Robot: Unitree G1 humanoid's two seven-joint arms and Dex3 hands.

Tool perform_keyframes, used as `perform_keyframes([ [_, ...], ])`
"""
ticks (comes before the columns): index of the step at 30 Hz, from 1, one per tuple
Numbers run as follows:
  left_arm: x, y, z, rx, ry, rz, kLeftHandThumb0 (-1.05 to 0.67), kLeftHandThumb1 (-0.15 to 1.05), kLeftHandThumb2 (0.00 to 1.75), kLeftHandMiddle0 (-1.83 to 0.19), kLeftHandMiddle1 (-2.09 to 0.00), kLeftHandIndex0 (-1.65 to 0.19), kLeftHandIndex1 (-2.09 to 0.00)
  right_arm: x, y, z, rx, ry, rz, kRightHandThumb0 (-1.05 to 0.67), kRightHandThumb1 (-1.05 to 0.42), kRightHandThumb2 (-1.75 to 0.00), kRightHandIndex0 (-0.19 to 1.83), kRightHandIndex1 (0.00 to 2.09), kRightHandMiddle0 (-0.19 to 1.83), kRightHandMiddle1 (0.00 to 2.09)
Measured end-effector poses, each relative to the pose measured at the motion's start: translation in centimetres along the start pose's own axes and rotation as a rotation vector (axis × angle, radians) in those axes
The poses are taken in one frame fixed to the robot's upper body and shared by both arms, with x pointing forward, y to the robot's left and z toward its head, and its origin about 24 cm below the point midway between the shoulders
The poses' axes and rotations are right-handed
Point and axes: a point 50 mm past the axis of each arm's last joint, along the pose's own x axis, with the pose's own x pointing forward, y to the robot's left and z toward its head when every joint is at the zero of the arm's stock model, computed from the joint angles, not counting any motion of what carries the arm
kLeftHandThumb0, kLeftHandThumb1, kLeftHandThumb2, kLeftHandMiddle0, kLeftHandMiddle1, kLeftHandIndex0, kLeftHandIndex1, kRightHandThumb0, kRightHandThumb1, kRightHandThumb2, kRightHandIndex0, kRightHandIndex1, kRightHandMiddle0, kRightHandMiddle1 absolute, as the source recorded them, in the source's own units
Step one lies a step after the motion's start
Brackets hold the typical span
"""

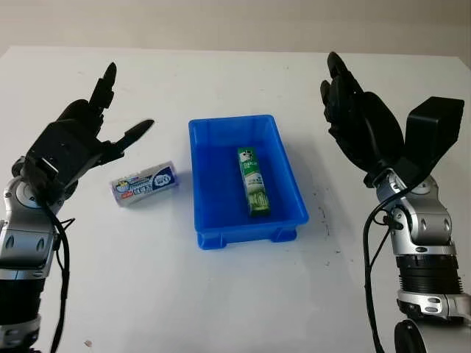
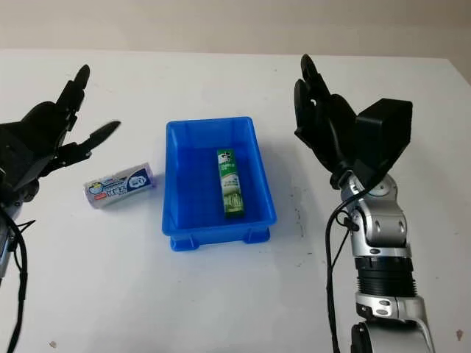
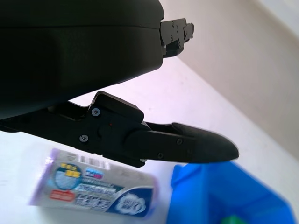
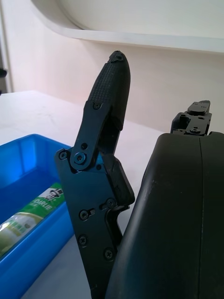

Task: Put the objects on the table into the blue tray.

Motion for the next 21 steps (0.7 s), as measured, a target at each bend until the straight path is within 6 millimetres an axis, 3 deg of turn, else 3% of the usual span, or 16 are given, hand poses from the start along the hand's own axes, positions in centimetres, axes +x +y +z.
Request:
perform_keyframes([
  [3, -0.3, -0.2, 0.4, 0.073, 0.046, -0.068, -0.89, 1.01, 0.07, -0.06, -0.09, 0.13, -0.05, 0.0, -0.1, 0.2, -0.003, 0.005, -0.018, -0.75, -1.05, -0.76, -0.19, 0.00, -0.19, 0.00],
  [8, -0.7, -0.5, 1.0, 0.176, 0.086, -0.157, -0.87, 0.95, 0.04, 0.10, -0.02, 0.12, -0.06, -0.1, 0.0, 0.4, -0.006, 0.008, -0.024, -0.75, -1.05, -0.77, -0.19, 0.00, -0.19, 0.00],
  [21, -0.8, -1.4, 0.4, 0.331, 0.172, -0.295, -0.88, 0.91, 0.05, 0.09, -0.06, 0.09, -0.07, 0.0, 0.0, 0.4, 0.000, 0.013, -0.027, -0.73, -1.05, -0.77, -0.19, 0.00, -0.19, 0.00],
])
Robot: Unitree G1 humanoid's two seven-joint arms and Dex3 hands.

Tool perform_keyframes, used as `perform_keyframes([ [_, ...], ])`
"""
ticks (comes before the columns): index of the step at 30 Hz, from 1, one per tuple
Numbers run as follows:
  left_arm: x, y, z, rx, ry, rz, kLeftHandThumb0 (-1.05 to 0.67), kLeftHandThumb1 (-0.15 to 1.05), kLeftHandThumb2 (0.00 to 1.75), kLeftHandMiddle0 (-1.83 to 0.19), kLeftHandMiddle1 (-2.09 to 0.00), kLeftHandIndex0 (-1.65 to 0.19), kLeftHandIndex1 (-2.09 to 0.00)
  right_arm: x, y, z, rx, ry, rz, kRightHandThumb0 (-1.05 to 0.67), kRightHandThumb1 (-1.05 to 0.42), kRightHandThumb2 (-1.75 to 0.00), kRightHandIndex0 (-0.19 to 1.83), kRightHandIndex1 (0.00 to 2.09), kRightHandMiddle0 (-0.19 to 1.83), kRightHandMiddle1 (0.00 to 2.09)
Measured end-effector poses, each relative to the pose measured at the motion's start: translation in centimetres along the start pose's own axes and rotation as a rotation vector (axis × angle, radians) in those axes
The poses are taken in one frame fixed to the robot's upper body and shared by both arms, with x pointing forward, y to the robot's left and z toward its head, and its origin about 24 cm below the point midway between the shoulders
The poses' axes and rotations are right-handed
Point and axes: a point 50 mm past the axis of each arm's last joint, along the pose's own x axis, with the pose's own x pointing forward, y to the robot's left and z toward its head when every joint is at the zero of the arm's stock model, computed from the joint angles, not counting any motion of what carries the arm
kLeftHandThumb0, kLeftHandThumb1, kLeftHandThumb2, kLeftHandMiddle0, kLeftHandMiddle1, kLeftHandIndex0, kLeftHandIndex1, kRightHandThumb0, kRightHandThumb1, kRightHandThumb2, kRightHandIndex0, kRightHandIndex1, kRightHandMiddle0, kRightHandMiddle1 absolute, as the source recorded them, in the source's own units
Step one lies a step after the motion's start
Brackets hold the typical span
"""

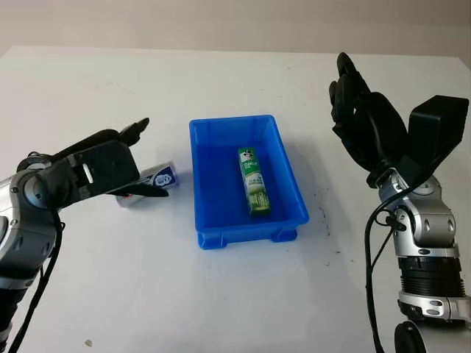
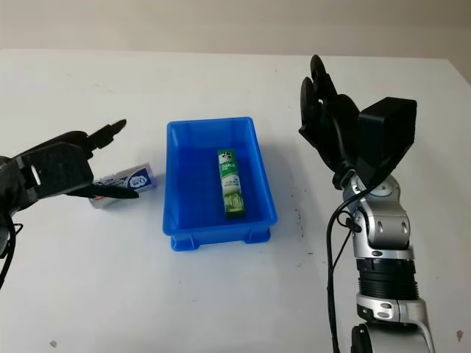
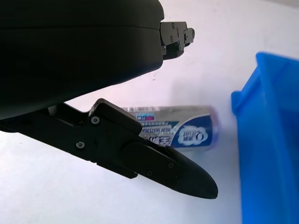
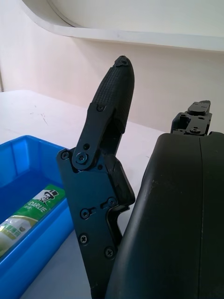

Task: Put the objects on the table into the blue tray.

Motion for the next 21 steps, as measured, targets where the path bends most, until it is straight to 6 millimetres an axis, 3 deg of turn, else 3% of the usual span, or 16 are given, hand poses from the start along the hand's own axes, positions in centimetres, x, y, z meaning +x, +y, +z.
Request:
perform_keyframes([
  [6, 0.5, -0.3, -0.3, 0.114, 0.008, 0.016, -0.89, 0.92, 0.05, 0.05, -0.07, 0.08, -0.07, 0.0, 0.0, 0.0, 0.004, -0.002, 0.004, -0.74, -1.05, -0.77, -0.19, 0.00, -0.19, 0.00],
  [11, 0.8, -0.5, -0.7, 0.168, 0.024, 0.044, -0.79, 0.91, 0.05, -0.01, -0.09, 0.06, -0.08, 0.0, 0.0, 0.1, 0.009, -0.004, 0.012, -0.73, -1.05, -0.76, -0.19, 0.00, -0.19, 0.00],
  [14, 1.0, -0.9, -0.6, 0.196, 0.039, 0.051, -0.74, 0.90, 0.05, -0.23, -0.19, 0.02, -0.09, 0.0, 0.0, 0.1, 0.011, -0.005, 0.014, -0.73, -1.05, -0.76, -0.19, 0.00, -0.19, 0.00],
  [15, 1.1, -1.0, -0.6, 0.206, 0.043, 0.054, -0.71, 0.90, 0.05, -0.32, -0.90, -0.02, -0.10, 0.0, 0.0, 0.1, 0.011, -0.005, 0.015, -0.72, -1.05, -0.76, -0.19, 0.00, -0.19, 0.00],
  [16, 1.1, -1.2, -0.5, 0.213, 0.045, 0.057, -0.70, 0.90, 0.05, -0.22, -1.48, -0.04, -0.11, 0.0, 0.0, 0.1, 0.011, -0.004, 0.015, -0.72, -1.05, -0.76, -0.19, 0.00, -0.19, 0.00],
  [17, 1.1, -1.3, -0.5, 0.218, 0.046, 0.064, -0.68, 0.91, 0.05, -0.35, -1.84, -0.09, -0.12, 0.0, 0.0, 0.1, 0.011, -0.004, 0.015, -0.72, -1.05, -0.76, -0.19, 0.00, -0.19, 0.00],
  [18, 1.1, -1.2, -0.4, 0.228, 0.045, 0.077, -0.67, 0.91, 0.06, -0.35, -1.97, -0.12, -0.13, 0.0, 0.0, 0.1, 0.011, -0.004, 0.015, -0.72, -1.05, -0.76, -0.19, 0.00, -0.19, 0.00],
  [19, 1.1, -1.1, -0.4, 0.238, 0.040, 0.090, -0.65, 0.91, 0.05, -0.10, -1.72, -0.17, -0.15, 0.0, 0.0, 0.1, 0.011, -0.004, 0.015, -0.72, -1.05, -0.76, -0.19, 0.00, -0.19, 0.00],
  [20, 1.1, -1.1, -0.3, 0.244, 0.035, 0.095, -0.63, 0.93, 0.06, -0.07, -1.26, -0.23, -0.19, 0.0, -0.1, 0.1, 0.011, -0.004, 0.014, -0.72, -1.05, -0.76, -0.19, 0.00, -0.19, 0.00],
  [21, 1.1, -1.2, -0.2, 0.244, 0.028, 0.096, -0.63, 0.94, 0.06, -0.12, -1.05, -0.27, -0.22, 0.0, -0.1, 0.1, 0.012, -0.005, 0.013, -0.72, -1.05, -0.75, -0.19, 0.00, -0.19, 0.00],
])
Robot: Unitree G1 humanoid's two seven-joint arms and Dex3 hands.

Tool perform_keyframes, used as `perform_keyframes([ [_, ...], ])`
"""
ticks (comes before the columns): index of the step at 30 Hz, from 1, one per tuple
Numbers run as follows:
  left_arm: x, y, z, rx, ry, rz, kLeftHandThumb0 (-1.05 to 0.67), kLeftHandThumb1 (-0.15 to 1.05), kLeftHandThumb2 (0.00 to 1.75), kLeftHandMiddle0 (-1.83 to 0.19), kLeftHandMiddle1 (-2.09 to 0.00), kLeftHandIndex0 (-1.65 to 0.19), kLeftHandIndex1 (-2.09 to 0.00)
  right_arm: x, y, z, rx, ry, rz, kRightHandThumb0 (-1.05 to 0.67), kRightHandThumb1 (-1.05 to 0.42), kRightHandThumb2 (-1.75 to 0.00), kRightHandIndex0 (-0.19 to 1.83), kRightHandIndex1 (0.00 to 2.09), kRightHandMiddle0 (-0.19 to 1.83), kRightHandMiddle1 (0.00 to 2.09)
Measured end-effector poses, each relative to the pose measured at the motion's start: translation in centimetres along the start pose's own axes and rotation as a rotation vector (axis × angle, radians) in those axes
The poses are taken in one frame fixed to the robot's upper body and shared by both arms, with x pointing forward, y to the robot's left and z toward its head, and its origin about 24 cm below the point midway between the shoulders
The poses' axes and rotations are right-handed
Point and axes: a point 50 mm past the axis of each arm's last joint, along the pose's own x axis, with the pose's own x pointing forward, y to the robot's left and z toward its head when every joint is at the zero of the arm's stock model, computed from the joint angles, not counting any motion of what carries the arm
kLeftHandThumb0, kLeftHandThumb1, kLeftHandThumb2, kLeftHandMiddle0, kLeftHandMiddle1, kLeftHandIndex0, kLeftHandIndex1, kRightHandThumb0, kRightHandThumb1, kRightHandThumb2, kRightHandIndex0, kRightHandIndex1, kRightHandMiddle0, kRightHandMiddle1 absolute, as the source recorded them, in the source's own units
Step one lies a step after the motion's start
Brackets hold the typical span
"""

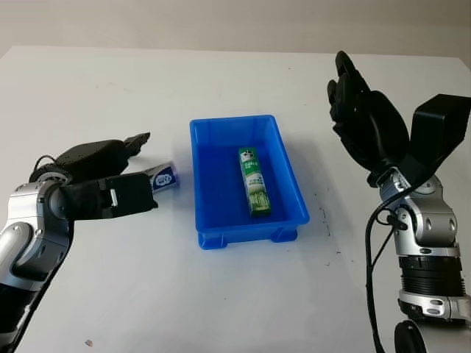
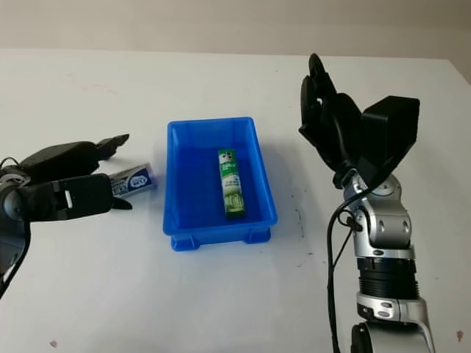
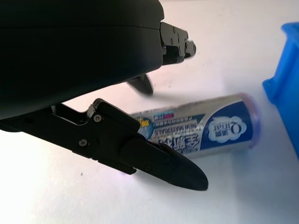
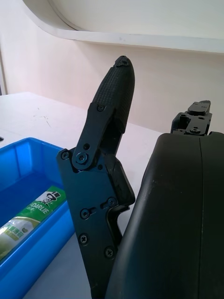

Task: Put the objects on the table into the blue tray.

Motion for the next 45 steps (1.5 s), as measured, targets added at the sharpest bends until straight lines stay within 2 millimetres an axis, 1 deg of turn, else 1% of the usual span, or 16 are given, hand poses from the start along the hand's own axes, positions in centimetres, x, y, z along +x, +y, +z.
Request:
perform_keyframes([
  [1, 0.0, -0.1, 0.1, 0.000, -0.008, 0.003, -0.63, 0.96, 0.06, -0.17, -0.95, -0.31, -0.25, 0.0, 0.0, 0.0, 0.001, 0.000, -0.001, -0.72, -1.05, -0.75, -0.19, 0.00, -0.19, 0.00],
  [3, -0.2, -0.5, 0.0, 0.000, -0.030, 0.020, -0.63, 0.98, 0.06, -0.25, -1.12, -0.31, -0.52, 0.0, -0.1, 0.0, 0.002, -0.002, -0.004, -0.72, -1.05, -0.75, -0.19, 0.00, -0.19, 0.00],
  [5, -0.4, -0.9, 0.1, 0.001, -0.056, 0.035, -0.62, 0.97, 0.05, -0.30, -1.12, -0.21, -0.78, 0.0, -0.2, 0.1, 0.003, -0.003, -0.006, -0.71, -1.05, -0.76, -0.19, 0.00, -0.19, 0.00],
  [7, -0.4, -1.2, 0.1, 0.000, -0.070, 0.046, -0.60, 0.96, 0.05, -0.33, -1.12, -0.20, -0.87, -0.1, -0.2, 0.1, 0.003, -0.004, -0.004, -0.72, -1.05, -0.76, -0.19, 0.00, -0.19, 0.00],
  [10, -0.5, -1.5, 0.2, -0.014, -0.092, 0.062, -0.57, 0.95, 0.05, -0.39, -1.36, -0.19, -1.04, -0.1, -0.2, 0.1, 0.003, -0.004, -0.010, -0.71, -1.05, -0.75, -0.19, 0.00, -0.19, 0.00],
  [12, -0.6, -1.9, 0.4, -0.046, -0.126, 0.077, -0.48, 0.96, 0.05, -0.46, -1.80, -0.24, -1.23, -0.1, -0.2, 0.1, 0.003, -0.004, -0.010, -0.71, -1.05, -0.75, -0.19, 0.00, -0.19, 0.00],
  [14, -0.7, -2.3, 0.7, -0.072, -0.156, 0.088, -0.44, 0.97, 0.06, -0.48, -1.97, -0.27, -1.31, -0.1, -0.3, 0.1, 0.006, -0.006, -0.012, -0.71, -1.05, -0.75, -0.19, 0.00, -0.19, 0.00],
  [17, -0.8, -2.9, 0.8, -0.100, -0.196, 0.080, -0.37, 1.02, 0.06, -0.57, -1.94, -0.33, -1.53, -0.1, -0.4, 0.1, 0.011, -0.008, -0.013, -0.70, -1.05, -0.75, -0.19, 0.00, -0.19, 0.00],
  [21, -0.8, -3.2, 0.7, -0.102, -0.209, 0.075, -0.36, 1.05, 0.11, -0.65, -1.97, -0.29, -1.75, -0.2, -0.6, 0.2, 0.018, -0.012, -0.019, -0.70, -1.05, -0.74, -0.19, 0.00, -0.19, 0.00],
  [26, -0.8, -3.3, 0.7, -0.043, -0.193, 0.066, -0.38, 1.05, 0.22, -0.53, -2.06, -0.20, -1.83, -0.2, -0.6, 0.2, 0.019, -0.012, -0.019, -0.70, -1.05, -0.73, -0.19, 0.00, -0.19, 0.00],
  [30, -0.8, -3.3, 0.6, -0.020, -0.174, 0.060, -0.40, 1.05, 0.25, -0.62, -2.09, -0.14, -2.00, -0.2, -0.5, 0.2, 0.028, -0.015, -0.014, -0.69, -1.05, -0.73, -0.19, 0.00, -0.19, 0.00],
  [31, -0.8, -3.2, 0.6, -0.011, -0.172, 0.062, -0.40, 1.05, 0.25, -0.72, -2.09, -0.16, -2.05, -0.2, -0.5, 0.2, 0.028, -0.015, -0.014, -0.69, -1.05, -0.72, -0.19, 0.00, -0.19, 0.00],
  [36, -0.4, -2.1, 0.3, 0.071, -0.149, 0.080, -0.38, 1.05, 0.21, -0.92, -2.09, -0.21, -2.09, -0.2, -0.5, 0.2, 0.029, -0.017, -0.008, -0.69, -1.05, -0.73, -0.19, 0.00, -0.19, 0.00],
  [38, -0.1, -1.5, -0.1, 0.103, -0.139, 0.097, -0.37, 1.05, 0.18, -0.90, -2.09, -0.21, -2.09, -0.2, -0.5, 0.2, 0.031, -0.018, -0.005, -0.68, -1.05, -0.73, -0.19, 0.00, -0.19, 0.00],
  [42, 0.3, 0.3, -0.5, 0.150, -0.120, 0.150, -0.36, 1.05, 0.13, -0.66, -2.09, -0.19, -2.02, -0.2, -0.4, 0.3, 0.029, -0.032, -0.001, -0.69, -1.05, -0.73, -0.19, 0.00, -0.19, 0.00],
  [45, 0.3, 2.4, -0.3, 0.151, -0.107, 0.210, -0.34, 1.05, 0.15, -0.46, -2.09, -0.22, -1.73, -0.1, -0.3, 0.3, 0.031, -0.033, 0.003, -0.69, -1.05, -0.73, -0.19, 0.00, -0.19, 0.00],
])
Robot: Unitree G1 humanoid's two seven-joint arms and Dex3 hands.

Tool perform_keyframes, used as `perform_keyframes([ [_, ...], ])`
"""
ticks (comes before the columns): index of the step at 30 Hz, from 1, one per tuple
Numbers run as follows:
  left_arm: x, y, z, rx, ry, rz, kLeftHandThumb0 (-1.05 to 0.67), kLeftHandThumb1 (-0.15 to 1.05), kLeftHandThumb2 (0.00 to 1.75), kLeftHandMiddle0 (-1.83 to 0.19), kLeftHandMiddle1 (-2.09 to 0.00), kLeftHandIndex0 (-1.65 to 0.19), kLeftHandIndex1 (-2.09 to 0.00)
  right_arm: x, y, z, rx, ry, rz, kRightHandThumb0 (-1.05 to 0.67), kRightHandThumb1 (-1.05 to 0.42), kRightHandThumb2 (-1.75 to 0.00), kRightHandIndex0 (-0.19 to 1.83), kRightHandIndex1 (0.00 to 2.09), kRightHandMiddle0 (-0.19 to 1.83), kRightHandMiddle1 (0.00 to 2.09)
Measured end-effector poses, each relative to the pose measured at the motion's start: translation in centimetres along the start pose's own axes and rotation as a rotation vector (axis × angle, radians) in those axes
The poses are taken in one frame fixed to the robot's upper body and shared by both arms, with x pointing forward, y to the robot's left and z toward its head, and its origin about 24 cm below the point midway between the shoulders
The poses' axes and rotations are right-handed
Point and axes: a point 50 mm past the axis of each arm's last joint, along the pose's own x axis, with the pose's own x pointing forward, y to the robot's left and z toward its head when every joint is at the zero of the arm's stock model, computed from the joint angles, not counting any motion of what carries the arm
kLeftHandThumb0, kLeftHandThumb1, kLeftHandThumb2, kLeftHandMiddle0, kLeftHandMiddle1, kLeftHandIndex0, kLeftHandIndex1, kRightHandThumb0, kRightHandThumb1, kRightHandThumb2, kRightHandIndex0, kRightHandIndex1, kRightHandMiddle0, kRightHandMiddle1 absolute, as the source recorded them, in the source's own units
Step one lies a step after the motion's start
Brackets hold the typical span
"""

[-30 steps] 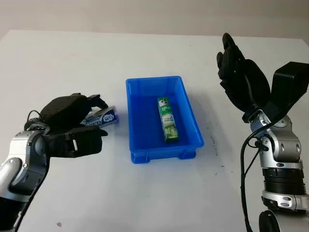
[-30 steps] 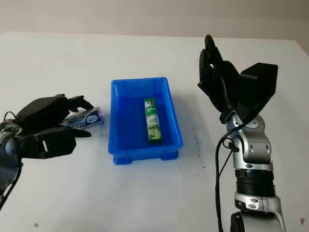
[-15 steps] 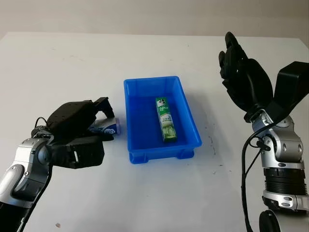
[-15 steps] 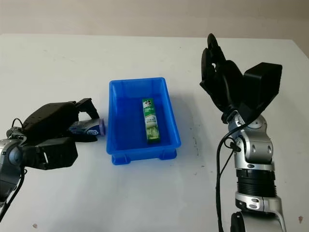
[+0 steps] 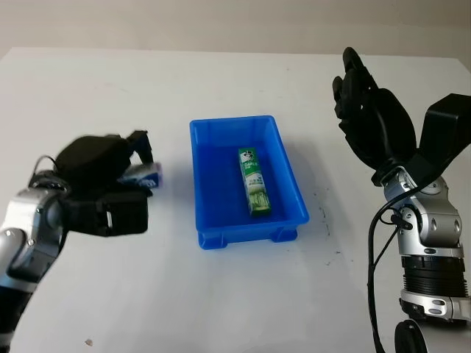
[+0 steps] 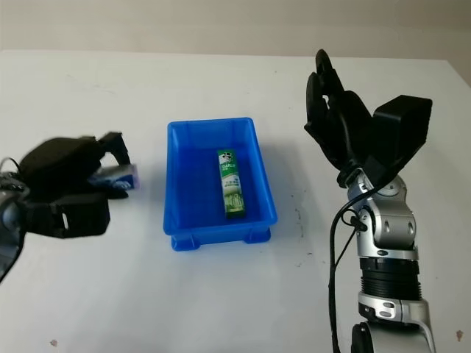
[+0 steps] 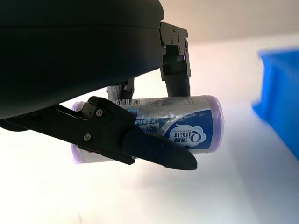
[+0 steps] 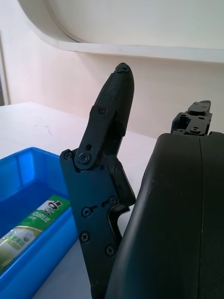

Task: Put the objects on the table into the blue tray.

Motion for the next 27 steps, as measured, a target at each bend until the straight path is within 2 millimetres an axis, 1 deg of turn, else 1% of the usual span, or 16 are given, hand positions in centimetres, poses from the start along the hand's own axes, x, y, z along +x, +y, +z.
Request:
perform_keyframes([
  [1, 0.2, 0.8, 0.0, -0.001, 0.004, 0.019, -0.34, 1.05, 0.16, -0.46, -2.09, -0.21, -1.75, 0.0, 0.1, 0.0, 0.002, 0.000, 0.001, -0.69, -1.05, -0.73, -0.19, 0.00, -0.19, 0.00],
  [3, 0.4, 2.4, 0.0, 0.005, 0.000, 0.069, -0.35, 1.05, 0.15, -0.45, -2.08, -0.23, -1.72, 0.0, 0.2, -0.1, 0.005, 0.000, 0.006, -0.69, -1.05, -0.73, -0.19, 0.00, -0.19, 0.00],
  [5, 0.5, 3.8, 0.3, 0.003, -0.016, 0.127, -0.37, 1.05, 0.15, -0.49, -2.03, -0.27, -1.67, 0.0, 0.2, -0.1, 0.005, 0.000, 0.010, -0.69, -1.05, -0.73, -0.19, 0.00, -0.19, 0.00],
  [6, 0.5, 4.4, 0.4, 0.002, -0.023, 0.151, -0.39, 1.05, 0.17, -0.51, -2.06, -0.29, -1.68, 0.0, 0.2, -0.1, 0.005, 0.000, 0.011, -0.69, -1.05, -0.72, -0.19, 0.00, -0.19, 0.00],
  [7, 0.4, 4.9, 0.6, -0.001, -0.030, 0.172, -0.38, 1.05, 0.16, -0.51, -2.03, -0.31, -1.68, 0.0, 0.2, -0.1, 0.005, 0.001, 0.012, -0.70, -1.05, -0.72, -0.19, 0.00, -0.19, 0.00],
  [8, 0.3, 5.3, 0.9, -0.007, -0.041, 0.193, -0.38, 1.05, 0.15, -0.54, -1.87, -0.33, -1.64, 0.1, 0.3, -0.1, 0.004, 0.001, 0.014, -0.70, -1.05, -0.72, -0.19, 0.00, -0.19, 0.00],
  [9, 0.3, 5.8, 1.3, -0.021, -0.059, 0.214, -0.37, 1.05, 0.16, -0.55, -1.80, -0.34, -1.62, 0.1, 0.3, -0.1, 0.003, 0.002, 0.016, -0.70, -1.05, -0.72, -0.19, 0.00, -0.19, 0.00],
  [12, 0.0, 7.2, 2.7, -0.071, -0.126, 0.274, -0.38, 1.05, 0.16, -0.52, -1.71, -0.32, -1.57, 0.1, 0.4, -0.1, 0.002, 0.003, 0.023, -0.70, -1.05, -0.72, -0.19, 0.00, -0.19, 0.00],
  [14, -0.1, 8.0, 3.7, -0.119, -0.162, 0.301, -0.37, 1.05, 0.14, -0.50, -1.70, -0.33, -1.52, 0.1, 0.5, -0.1, 0.001, 0.004, 0.026, -0.71, -1.05, -0.72, -0.19, 0.00, -0.19, 0.00],
  [15, -0.2, 8.2, 4.2, -0.137, -0.180, 0.309, -0.36, 1.05, 0.15, -0.53, -1.78, -0.34, -1.47, 0.1, 0.5, -0.2, 0.002, 0.005, 0.026, -0.71, -1.05, -0.71, -0.19, 0.00, -0.19, 0.00],
  [18, -0.2, 8.4, 5.9, -0.174, -0.255, 0.304, -0.36, 1.05, 0.18, -0.55, -1.94, -0.35, -1.45, 0.1, 0.5, -0.2, 0.005, 0.008, 0.028, -0.71, -1.05, -0.70, -0.19, 0.00, -0.19, 0.00],
  [19, -0.2, 8.2, 6.5, -0.176, -0.281, 0.292, -0.37, 1.05, 0.19, -0.58, -2.03, -0.34, -1.51, 0.1, 0.5, -0.2, 0.005, 0.008, 0.029, -0.71, -1.05, -0.70, -0.19, 0.00, -0.19, 0.00],
  [20, -0.1, 8.0, 7.1, -0.174, -0.305, 0.278, -0.38, 1.05, 0.18, -0.62, -2.06, -0.34, -1.54, 0.1, 0.5, -0.2, 0.006, 0.008, 0.031, -0.71, -1.05, -0.70, -0.19, 0.00, -0.19, 0.00],
  [22, -0.1, 7.5, 8.1, -0.181, -0.351, 0.256, -0.41, 1.05, 0.19, -0.70, -2.09, -0.35, -1.67, 0.1, 0.5, -0.2, 0.006, 0.008, 0.031, -0.70, -1.05, -0.70, -0.19, 0.00, -0.19, 0.00],
  [24, -0.1, 7.1, 9.2, -0.185, -0.393, 0.240, -0.44, 1.05, 0.21, -0.70, -2.09, -0.33, -1.76, 0.1, 0.6, -0.2, 0.007, 0.008, 0.032, -0.70, -1.05, -0.70, -0.19, 0.00, -0.19, 0.00],
  [27, -0.3, 6.7, 10.4, -0.172, -0.445, 0.209, -0.41, 1.05, 0.20, -0.77, -2.09, -0.28, -1.87, 0.1, 0.6, -0.2, 0.008, 0.008, 0.034, -0.70, -1.05, -0.71, -0.19, 0.00, -0.19, 0.00],
])
